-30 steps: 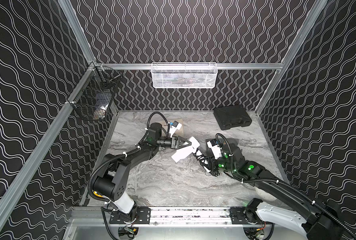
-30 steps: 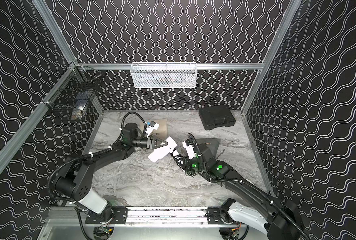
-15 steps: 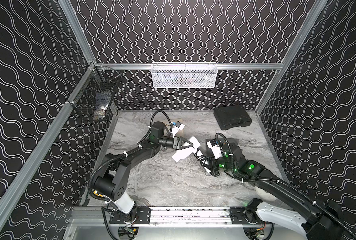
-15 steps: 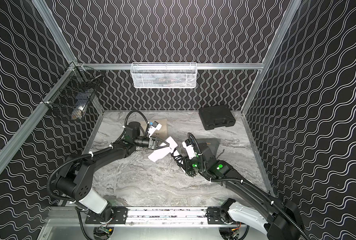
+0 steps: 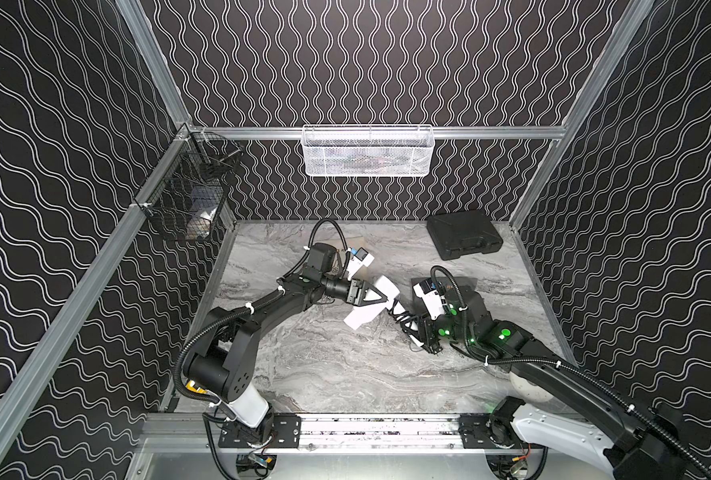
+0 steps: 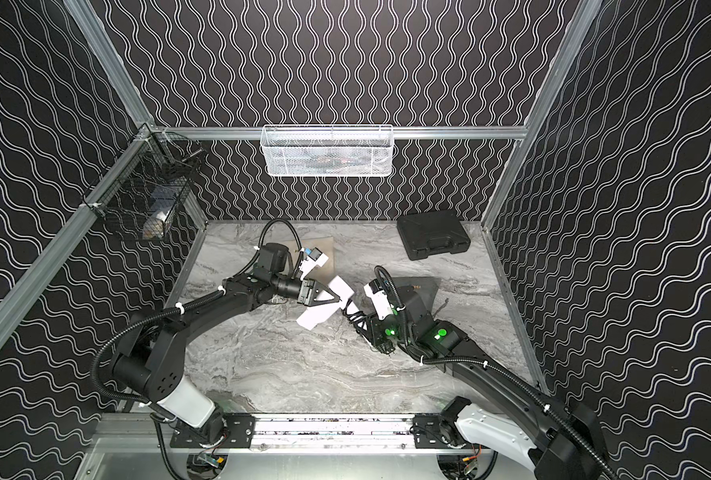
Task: Pack away hair dryers
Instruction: Fold the hair dryer.
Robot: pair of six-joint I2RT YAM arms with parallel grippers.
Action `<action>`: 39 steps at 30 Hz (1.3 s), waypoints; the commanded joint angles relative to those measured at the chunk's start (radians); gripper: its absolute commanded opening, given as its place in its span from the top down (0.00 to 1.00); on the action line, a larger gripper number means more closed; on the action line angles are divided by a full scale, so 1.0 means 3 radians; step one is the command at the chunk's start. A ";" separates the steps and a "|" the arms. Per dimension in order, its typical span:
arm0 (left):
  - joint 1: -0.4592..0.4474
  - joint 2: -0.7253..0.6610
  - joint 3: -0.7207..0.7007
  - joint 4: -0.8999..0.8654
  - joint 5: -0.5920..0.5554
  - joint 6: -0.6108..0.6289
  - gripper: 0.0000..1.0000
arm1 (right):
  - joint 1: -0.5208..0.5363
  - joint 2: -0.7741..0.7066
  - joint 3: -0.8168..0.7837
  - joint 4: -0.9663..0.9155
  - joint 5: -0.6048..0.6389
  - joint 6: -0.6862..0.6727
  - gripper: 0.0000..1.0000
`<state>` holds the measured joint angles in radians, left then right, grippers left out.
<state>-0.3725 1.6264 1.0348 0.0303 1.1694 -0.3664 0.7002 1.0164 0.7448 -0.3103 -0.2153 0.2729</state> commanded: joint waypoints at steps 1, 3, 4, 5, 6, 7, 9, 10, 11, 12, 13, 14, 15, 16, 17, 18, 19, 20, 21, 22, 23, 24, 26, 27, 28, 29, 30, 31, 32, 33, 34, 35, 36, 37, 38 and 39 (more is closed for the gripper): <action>-0.0075 -0.0024 0.0033 -0.0101 0.0446 0.0116 0.29 | -0.0002 0.0030 0.0078 0.0588 -0.0029 -0.0014 1.00; -0.0087 -0.0032 0.0039 -0.0125 0.0453 0.0137 0.32 | -0.0007 0.0038 0.0089 0.0605 -0.0035 -0.0011 1.00; -0.0088 -0.0038 0.0045 -0.0131 0.0441 0.0152 0.35 | -0.0010 0.0035 0.0089 0.0619 -0.0034 -0.0010 1.00; -0.0088 -0.0041 0.0044 -0.0141 0.0426 0.0150 0.38 | -0.0013 0.0039 0.0089 0.0634 -0.0036 -0.0002 1.00; -0.0091 -0.0042 0.0047 -0.0143 0.0418 0.0150 0.41 | -0.0013 0.0042 0.0089 0.0645 -0.0039 0.0004 1.00; -0.0091 -0.0047 0.0048 -0.0133 0.0418 0.0141 0.45 | -0.0013 0.0043 0.0089 0.0658 -0.0035 0.0010 1.00; -0.0093 -0.0066 0.0039 -0.0090 0.0408 0.0093 0.53 | -0.0012 0.0042 0.0079 0.0673 -0.0030 0.0006 0.99; -0.0093 -0.0077 0.0031 -0.0043 0.0400 0.0060 0.57 | -0.0013 0.0047 0.0074 0.0671 -0.0025 0.0010 0.99; -0.0096 -0.0097 0.0021 0.0021 0.0396 0.0005 0.60 | -0.0013 0.0041 0.0074 0.0662 -0.0015 0.0011 0.99; -0.0093 -0.0109 0.0006 0.0095 0.0388 -0.0058 0.63 | -0.0010 0.0038 0.0069 0.0657 -0.0005 0.0016 0.98; -0.0093 -0.0126 -0.0007 0.0187 0.0367 -0.0145 0.65 | -0.0013 0.0033 0.0060 0.0656 0.0015 0.0022 0.96; -0.0093 -0.0147 -0.0026 0.0302 0.0354 -0.0237 0.68 | -0.0016 0.0028 0.0054 0.0649 0.0051 0.0036 0.92; -0.0090 -0.0166 -0.0040 0.0391 0.0325 -0.0319 0.71 | -0.0020 0.0031 0.0053 0.0632 0.0077 0.0049 0.86; -0.0088 -0.0183 -0.0045 0.0455 0.0280 -0.0395 0.74 | -0.0032 0.0036 0.0053 0.0599 0.0110 0.0065 0.77; -0.0083 -0.0190 -0.0035 0.0490 0.0255 -0.0433 0.77 | -0.0047 0.0052 0.0063 0.0548 0.0141 0.0090 0.68; -0.0079 -0.0199 -0.0020 0.0490 0.0228 -0.0452 0.79 | -0.0073 0.0064 0.0077 0.0499 0.0159 0.0109 0.58; -0.0075 -0.0206 0.0004 0.0449 0.0195 -0.0444 0.81 | -0.0109 0.0082 0.0089 0.0439 0.0145 0.0123 0.45; -0.0068 -0.0210 0.0042 0.0370 0.0150 -0.0415 0.84 | -0.0169 0.0089 0.0094 0.0411 0.0070 0.0125 0.40; -0.0060 -0.0207 0.0082 0.0258 0.0078 -0.0372 0.86 | -0.0210 0.0086 0.0089 0.0406 0.0002 0.0129 0.37; -0.0045 -0.0216 0.0139 0.0096 -0.0007 -0.0277 0.88 | -0.0253 0.0075 0.0077 0.0405 -0.0055 0.0134 0.33; -0.0033 -0.0219 0.0187 -0.0026 -0.0069 -0.0186 0.89 | -0.0275 0.0073 0.0066 0.0409 -0.0091 0.0134 0.30; -0.0031 -0.0229 0.0218 -0.0104 -0.0131 -0.0136 0.90 | -0.0287 0.0060 0.0055 0.0415 -0.0131 0.0124 0.28; -0.0010 -0.0240 0.0261 -0.0175 -0.0179 -0.0075 0.91 | -0.0301 0.0050 0.0031 0.0432 -0.0151 0.0105 0.25; 0.0006 -0.0241 0.0275 -0.0183 -0.0176 -0.0072 0.91 | -0.0307 0.0042 0.0023 0.0425 -0.0156 0.0082 0.24; 0.0023 -0.0241 0.0290 -0.0203 -0.0169 -0.0068 0.91 | -0.0314 0.0039 0.0019 0.0411 -0.0162 0.0061 0.24; 0.0048 -0.0239 0.0311 -0.0252 -0.0170 -0.0036 0.91 | -0.0328 0.0028 0.0013 0.0401 -0.0173 0.0047 0.24; 0.0076 -0.0233 0.0332 -0.0302 -0.0178 -0.0004 0.91 | -0.0341 0.0024 0.0007 0.0382 -0.0205 0.0027 0.24; 0.0112 -0.0219 0.0361 -0.0372 -0.0177 0.0041 0.91 | -0.0359 0.0013 0.0003 0.0364 -0.0250 0.0010 0.24; 0.0150 -0.0207 0.0388 -0.0427 -0.0168 0.0069 0.91 | -0.0374 0.0000 -0.0007 0.0343 -0.0277 -0.0010 0.24; 0.0185 -0.0191 0.0412 -0.0465 -0.0173 0.0082 0.92 | -0.0382 -0.0015 -0.0012 0.0329 -0.0289 -0.0027 0.24; 0.0224 -0.0178 0.0442 -0.0516 -0.0173 0.0105 0.93 | -0.0396 -0.0035 -0.0022 0.0312 -0.0289 -0.0050 0.24; 0.0251 -0.0167 0.0479 -0.0575 -0.0175 0.0147 0.93 | -0.0408 -0.0056 -0.0028 0.0295 -0.0292 -0.0067 0.24; 0.0264 -0.0165 0.0514 -0.0630 -0.0192 0.0187 0.93 | -0.0425 -0.0077 -0.0028 0.0288 -0.0293 -0.0079 0.24; 0.0263 -0.0160 0.0561 -0.0722 -0.0203 0.0263 0.93 | -0.0441 -0.0102 -0.0033 0.0285 -0.0331 -0.0089 0.24; 0.0265 -0.0147 0.0622 -0.0842 -0.0211 0.0366 0.93 | -0.0461 -0.0120 -0.0038 0.0293 -0.0371 -0.0092 0.24; 0.0265 -0.0132 0.0667 -0.0919 -0.0209 0.0434 0.93 | -0.0472 -0.0131 -0.0036 0.0307 -0.0403 -0.0095 0.24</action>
<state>-0.2939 1.5810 1.1995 -0.1772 1.0779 -0.3302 0.5659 0.9871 0.7368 -0.2203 -0.3023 0.2707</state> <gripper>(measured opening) 0.674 0.757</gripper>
